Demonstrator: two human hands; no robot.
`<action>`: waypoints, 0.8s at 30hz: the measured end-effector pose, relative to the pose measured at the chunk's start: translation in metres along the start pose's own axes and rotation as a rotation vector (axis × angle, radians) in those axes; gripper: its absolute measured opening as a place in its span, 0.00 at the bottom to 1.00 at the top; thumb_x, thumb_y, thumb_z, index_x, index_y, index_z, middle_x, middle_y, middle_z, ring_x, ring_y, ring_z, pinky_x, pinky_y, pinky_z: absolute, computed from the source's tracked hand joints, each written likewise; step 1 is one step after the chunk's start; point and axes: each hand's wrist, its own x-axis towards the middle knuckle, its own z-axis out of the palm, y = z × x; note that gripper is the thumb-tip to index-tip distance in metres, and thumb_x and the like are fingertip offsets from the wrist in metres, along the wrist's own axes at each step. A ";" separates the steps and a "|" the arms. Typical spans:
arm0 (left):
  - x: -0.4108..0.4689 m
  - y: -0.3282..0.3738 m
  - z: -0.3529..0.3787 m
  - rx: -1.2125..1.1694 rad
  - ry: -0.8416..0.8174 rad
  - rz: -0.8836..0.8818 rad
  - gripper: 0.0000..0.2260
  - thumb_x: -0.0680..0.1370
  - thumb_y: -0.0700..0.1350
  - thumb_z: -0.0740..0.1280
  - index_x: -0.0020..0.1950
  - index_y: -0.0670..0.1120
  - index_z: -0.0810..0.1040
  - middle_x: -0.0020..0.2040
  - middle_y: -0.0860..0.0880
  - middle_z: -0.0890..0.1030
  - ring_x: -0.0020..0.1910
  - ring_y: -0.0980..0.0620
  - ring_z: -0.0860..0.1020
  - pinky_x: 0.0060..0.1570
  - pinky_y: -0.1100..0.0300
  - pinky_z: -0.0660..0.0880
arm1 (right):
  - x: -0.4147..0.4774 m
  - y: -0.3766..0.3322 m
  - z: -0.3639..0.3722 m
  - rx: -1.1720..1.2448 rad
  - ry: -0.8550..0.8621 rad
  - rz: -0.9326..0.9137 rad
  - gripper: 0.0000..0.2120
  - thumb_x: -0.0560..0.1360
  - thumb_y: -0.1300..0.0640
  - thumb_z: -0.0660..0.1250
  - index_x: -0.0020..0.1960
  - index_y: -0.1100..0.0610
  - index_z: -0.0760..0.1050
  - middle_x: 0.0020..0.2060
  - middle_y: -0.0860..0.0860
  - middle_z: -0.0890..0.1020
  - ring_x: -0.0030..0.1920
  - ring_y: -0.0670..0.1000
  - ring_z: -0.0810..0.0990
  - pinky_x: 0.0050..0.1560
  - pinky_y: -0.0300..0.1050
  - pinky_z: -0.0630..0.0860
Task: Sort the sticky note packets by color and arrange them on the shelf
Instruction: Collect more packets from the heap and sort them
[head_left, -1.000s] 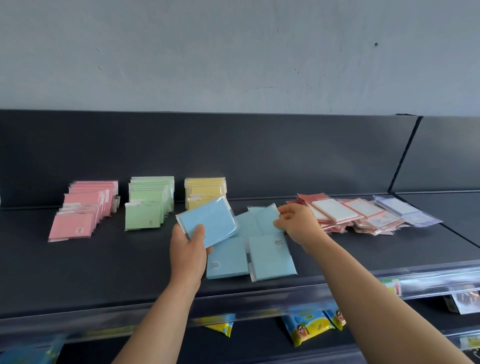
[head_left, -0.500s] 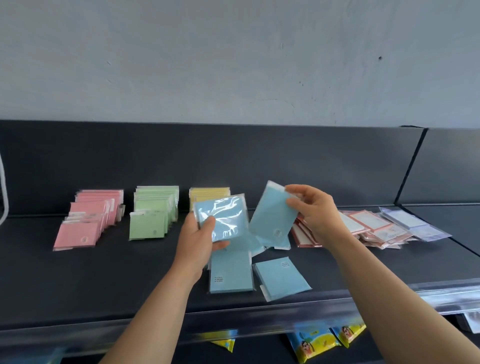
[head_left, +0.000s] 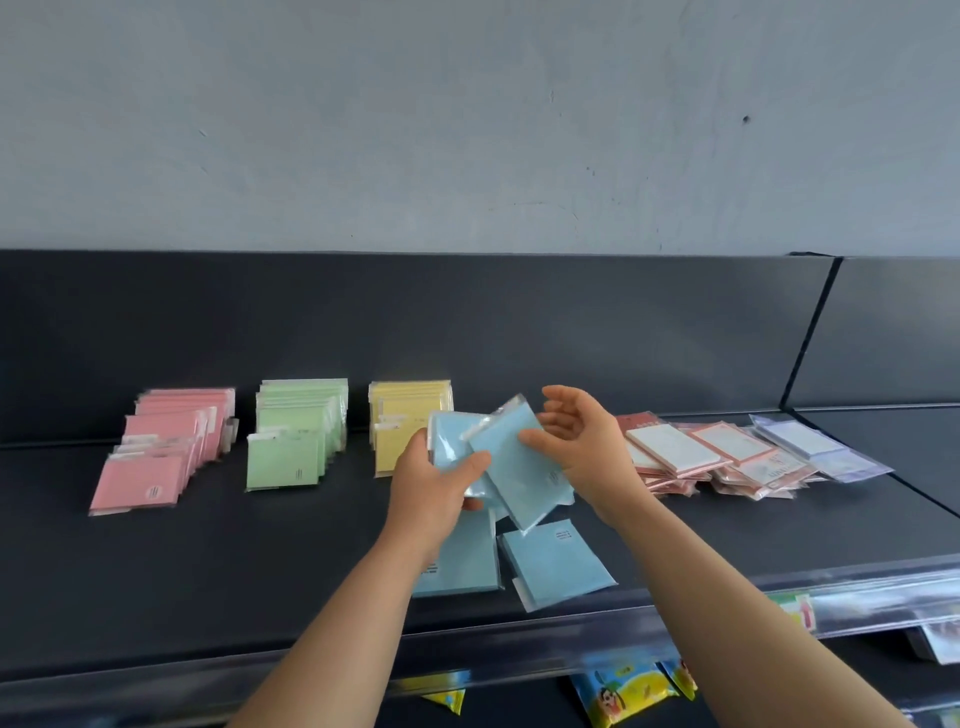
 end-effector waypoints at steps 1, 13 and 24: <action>0.002 -0.001 -0.002 -0.049 0.038 -0.014 0.12 0.73 0.41 0.73 0.55 0.48 0.77 0.49 0.48 0.82 0.45 0.51 0.82 0.31 0.62 0.76 | -0.001 0.002 -0.003 -0.050 -0.001 0.020 0.24 0.70 0.58 0.76 0.62 0.53 0.72 0.51 0.49 0.79 0.51 0.47 0.80 0.53 0.41 0.78; 0.006 0.000 -0.021 -0.147 0.010 -0.026 0.10 0.79 0.51 0.65 0.59 0.49 0.76 0.54 0.47 0.81 0.48 0.50 0.82 0.35 0.59 0.78 | -0.003 0.009 -0.020 -0.060 -0.084 0.114 0.09 0.73 0.63 0.71 0.53 0.60 0.77 0.40 0.58 0.83 0.34 0.50 0.81 0.40 0.43 0.81; 0.001 0.003 -0.026 -0.063 -0.079 0.034 0.11 0.76 0.49 0.70 0.58 0.51 0.77 0.53 0.51 0.83 0.51 0.51 0.82 0.35 0.60 0.78 | -0.002 0.000 -0.012 -0.042 -0.147 0.059 0.08 0.74 0.65 0.70 0.51 0.57 0.79 0.36 0.54 0.80 0.34 0.47 0.79 0.39 0.39 0.79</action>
